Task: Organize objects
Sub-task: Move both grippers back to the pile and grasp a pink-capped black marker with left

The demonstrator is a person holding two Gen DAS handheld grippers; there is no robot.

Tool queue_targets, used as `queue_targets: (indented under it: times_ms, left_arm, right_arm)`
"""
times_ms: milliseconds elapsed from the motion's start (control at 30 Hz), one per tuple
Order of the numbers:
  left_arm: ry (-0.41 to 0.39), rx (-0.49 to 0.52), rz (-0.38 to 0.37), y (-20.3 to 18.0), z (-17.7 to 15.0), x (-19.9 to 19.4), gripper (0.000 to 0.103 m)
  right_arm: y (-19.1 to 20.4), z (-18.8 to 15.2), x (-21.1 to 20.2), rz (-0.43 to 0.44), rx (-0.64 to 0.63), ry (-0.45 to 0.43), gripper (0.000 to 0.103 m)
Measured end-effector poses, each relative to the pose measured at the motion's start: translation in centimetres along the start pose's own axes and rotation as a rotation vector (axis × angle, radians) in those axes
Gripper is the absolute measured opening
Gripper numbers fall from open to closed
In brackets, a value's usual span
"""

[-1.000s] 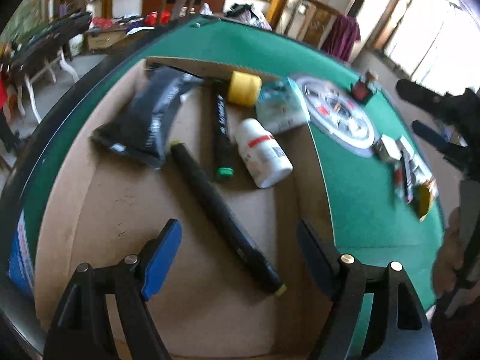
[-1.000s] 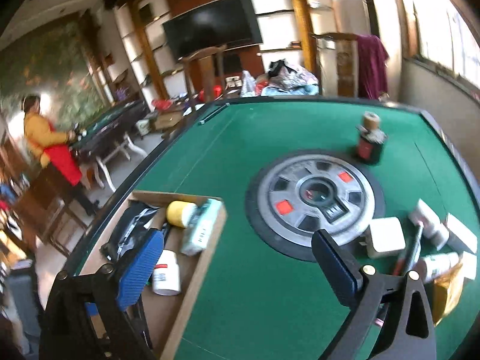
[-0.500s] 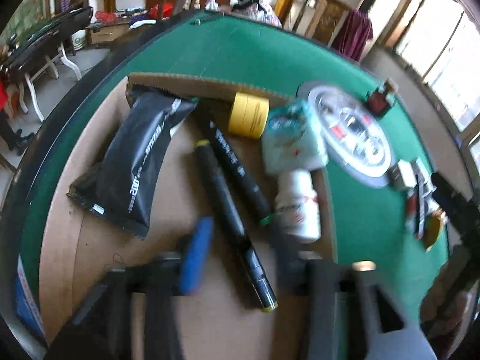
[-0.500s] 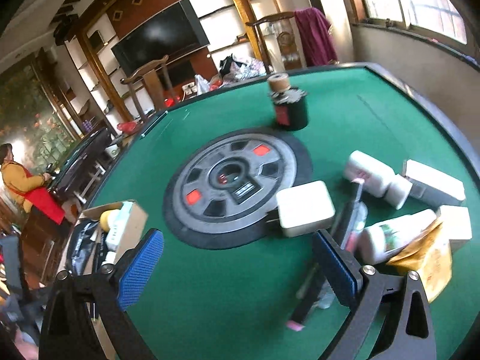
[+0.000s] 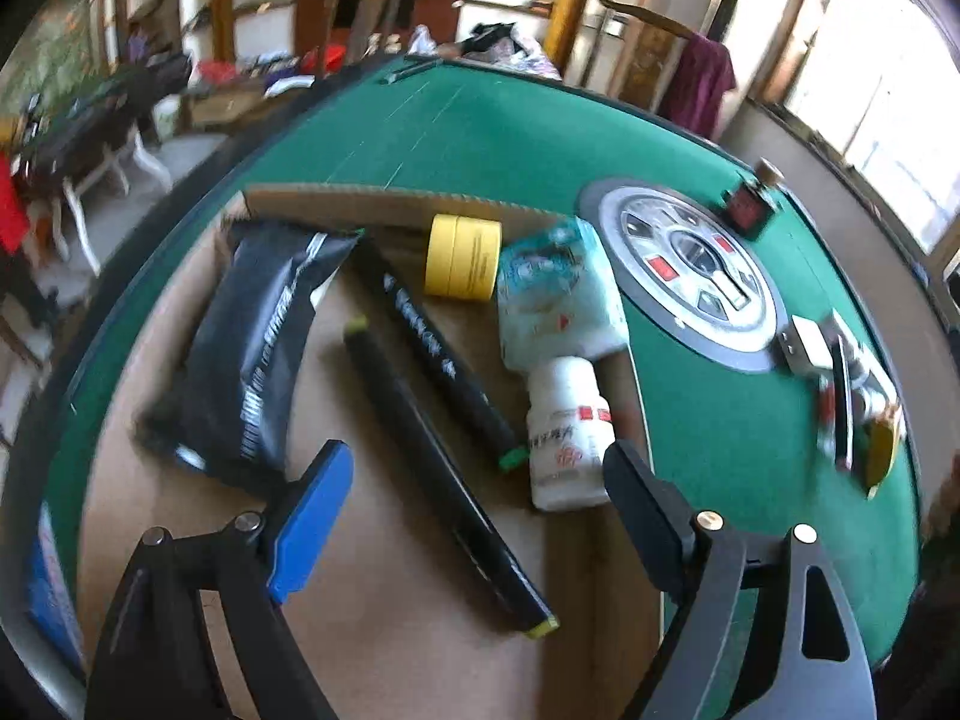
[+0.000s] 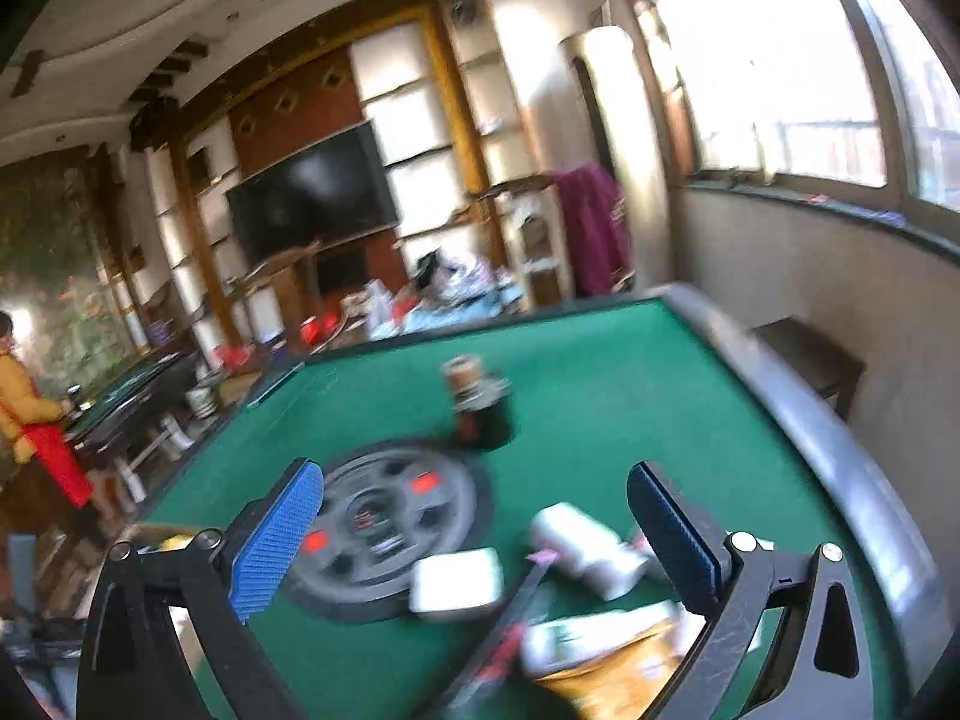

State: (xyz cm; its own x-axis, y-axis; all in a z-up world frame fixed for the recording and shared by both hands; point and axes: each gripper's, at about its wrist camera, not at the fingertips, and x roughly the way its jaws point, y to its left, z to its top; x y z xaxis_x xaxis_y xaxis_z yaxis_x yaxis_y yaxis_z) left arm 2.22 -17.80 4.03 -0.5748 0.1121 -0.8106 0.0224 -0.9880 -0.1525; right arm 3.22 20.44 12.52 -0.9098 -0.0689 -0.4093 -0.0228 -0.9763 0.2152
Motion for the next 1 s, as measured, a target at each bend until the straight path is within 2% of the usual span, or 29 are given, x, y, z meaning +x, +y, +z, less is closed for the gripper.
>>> queue_targets:
  times_ms: [67,133,200,267,333,433,533,633,667,700,733,767,800,833,1000]
  left_arm:
    - [-0.056,-0.004,-0.005,-0.3,0.1,-2.1,0.085]
    - [-0.112,0.008,-0.053,-1.5,0.7,-4.2,0.085]
    - [-0.136,0.047,-0.091,-3.8,1.4,-5.3,0.092]
    - [-0.119,0.115,-0.149,-7.3,1.8,-5.0,0.094]
    - [-0.066,0.19,-0.215,-11.6,1.5,-3.3,0.094]
    - [0.049,0.253,-0.313,-17.8,0.5,0.9,0.094]
    - [0.079,0.299,-0.361,-22.0,-0.2,3.3,0.094]
    - [0.078,0.35,-0.345,-25.5,0.1,5.8,0.091]
    - [0.084,0.365,-0.336,-26.3,0.2,6.5,0.083]
    - [0.095,0.386,-0.332,-27.2,0.4,7.4,0.064]
    - [0.101,0.405,-0.322,-27.6,0.4,7.8,0.054]
    - [0.109,0.428,-0.304,-28.2,0.4,8.4,0.032]
    - [0.124,0.442,-0.291,-28.5,0.3,9.0,0.028]
    - [0.105,0.444,-0.295,-28.5,0.3,8.8,0.027]
    - [0.109,0.446,-0.31,-27.5,-0.8,8.0,0.027]
  right_arm:
    - [-2.4,-0.1,1.1,-0.099,0.034,0.055,0.103]
    - [-4.5,-0.4,2.7,-0.13,0.063,0.159,0.103]
    - [-6.3,-0.9,3.9,-0.142,0.09,0.216,0.103]
    - [-7.7,-1.2,4.5,-0.144,0.136,0.245,0.103]
    - [-8.8,-1.3,4.7,-0.107,0.201,0.258,0.103]
    - [-9.4,-1.4,4.3,-0.093,0.232,0.246,0.103]
    - [-9.9,-1.8,4.4,-0.068,0.258,0.25,0.103]
    - [-10.1,-1.9,4.6,-0.034,0.295,0.271,0.103]
    - [-10.2,-2.0,4.8,-0.026,0.306,0.279,0.103]
    - [-10.3,-2.1,5.0,-0.017,0.312,0.284,0.103]
    - [-10.2,-2.1,5.1,-0.001,0.32,0.288,0.103]
    - [-10.3,-2.1,5.1,0.016,0.331,0.29,0.103]
    - [-10.3,-2.2,5.2,0.032,0.344,0.291,0.103]
    - [-10.2,-2.2,5.4,0.038,0.35,0.293,0.103]
    - [-10.1,-2.3,5.8,0.062,0.366,0.302,0.103]
